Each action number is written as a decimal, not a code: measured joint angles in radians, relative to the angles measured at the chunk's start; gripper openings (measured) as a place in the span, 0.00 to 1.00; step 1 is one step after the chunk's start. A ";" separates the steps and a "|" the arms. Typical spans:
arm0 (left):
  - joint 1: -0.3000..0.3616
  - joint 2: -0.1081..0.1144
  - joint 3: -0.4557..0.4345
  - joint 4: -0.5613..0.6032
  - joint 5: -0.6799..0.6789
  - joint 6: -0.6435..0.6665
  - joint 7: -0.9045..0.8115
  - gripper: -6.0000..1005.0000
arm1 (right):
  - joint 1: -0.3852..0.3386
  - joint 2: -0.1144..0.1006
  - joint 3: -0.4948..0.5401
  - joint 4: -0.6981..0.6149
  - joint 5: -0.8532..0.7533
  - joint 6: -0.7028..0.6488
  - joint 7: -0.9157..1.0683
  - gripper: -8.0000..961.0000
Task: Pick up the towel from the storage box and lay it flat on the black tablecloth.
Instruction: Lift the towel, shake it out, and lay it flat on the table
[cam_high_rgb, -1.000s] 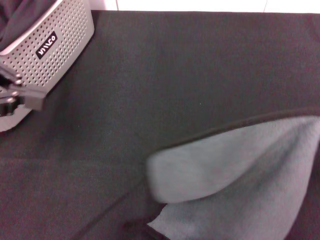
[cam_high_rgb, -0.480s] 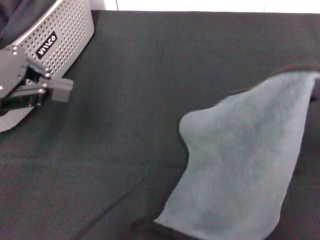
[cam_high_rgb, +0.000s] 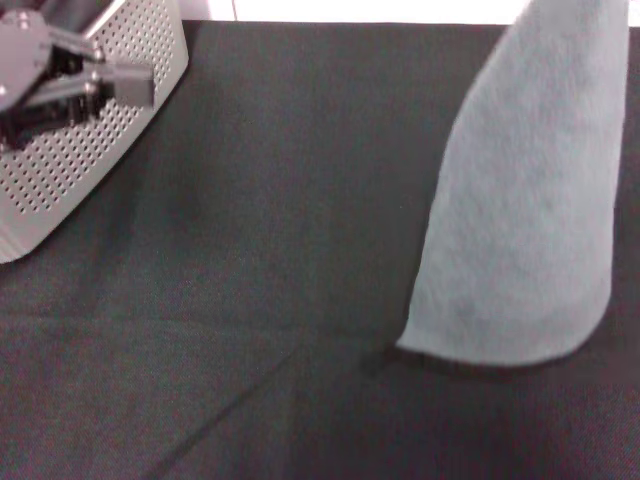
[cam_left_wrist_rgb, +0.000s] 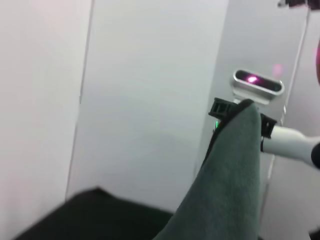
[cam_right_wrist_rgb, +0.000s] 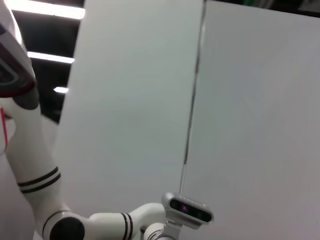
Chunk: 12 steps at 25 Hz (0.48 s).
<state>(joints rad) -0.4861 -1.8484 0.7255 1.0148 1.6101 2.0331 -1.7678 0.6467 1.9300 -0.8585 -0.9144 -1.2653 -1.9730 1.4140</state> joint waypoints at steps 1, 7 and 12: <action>-0.005 -0.003 -0.014 -0.017 -0.001 0.000 0.007 0.05 | 0.000 0.000 0.000 0.000 0.000 0.000 0.000 0.02; -0.025 -0.024 -0.080 -0.118 -0.004 -0.002 0.071 0.10 | 0.082 -0.037 0.043 0.005 0.029 0.017 -0.026 0.02; -0.027 -0.051 -0.117 -0.178 -0.003 -0.013 0.132 0.13 | 0.120 -0.014 0.063 0.001 0.046 0.087 -0.094 0.02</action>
<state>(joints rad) -0.5128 -1.8995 0.6086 0.8370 1.6076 2.0205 -1.6354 0.7670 1.9160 -0.7960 -0.9129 -1.2195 -1.8862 1.3197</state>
